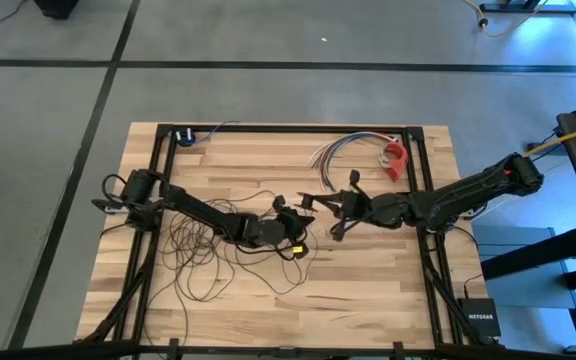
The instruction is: Coiling cords
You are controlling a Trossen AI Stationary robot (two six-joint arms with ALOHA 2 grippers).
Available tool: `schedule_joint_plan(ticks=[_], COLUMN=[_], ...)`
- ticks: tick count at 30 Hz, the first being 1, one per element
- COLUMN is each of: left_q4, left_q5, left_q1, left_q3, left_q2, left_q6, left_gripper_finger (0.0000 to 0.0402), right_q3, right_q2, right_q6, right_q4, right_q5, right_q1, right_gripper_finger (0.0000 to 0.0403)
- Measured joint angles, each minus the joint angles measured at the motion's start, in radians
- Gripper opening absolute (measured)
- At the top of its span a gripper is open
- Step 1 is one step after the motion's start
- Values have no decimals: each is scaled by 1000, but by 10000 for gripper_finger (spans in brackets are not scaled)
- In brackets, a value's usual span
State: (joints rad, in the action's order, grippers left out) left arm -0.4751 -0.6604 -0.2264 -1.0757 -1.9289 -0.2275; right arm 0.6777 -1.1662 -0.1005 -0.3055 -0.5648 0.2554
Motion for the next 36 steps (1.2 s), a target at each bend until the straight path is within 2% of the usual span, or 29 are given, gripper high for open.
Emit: schedule_joint_plan(ticks=[8,15,22,28,32,36], left_q4=[97,201,232,201,104,37], left_q5=[-44,-85,-91,-38,64,88], left_q1=[8,18,23,21,22,13], left_q3=[0,1,2,1,2,2], left_q2=[1,8,129,223,224,201], left_q6=[-4,-18,-31,-47,-47,-56], left_gripper_finger=[1,0,0,0,0,0], right_q3=[0,0,0,2,2,1], right_q2=[114,130,105,28,-20,-44], right_q6=[41,58,75,73,72,49], right_q4=[198,337,480,457,401,313], right_q5=[31,114,120,79,-23,-72], right_q1=[0,0,0,-1,0,0], right_gripper_finger=[3,3,3,3,3,3])
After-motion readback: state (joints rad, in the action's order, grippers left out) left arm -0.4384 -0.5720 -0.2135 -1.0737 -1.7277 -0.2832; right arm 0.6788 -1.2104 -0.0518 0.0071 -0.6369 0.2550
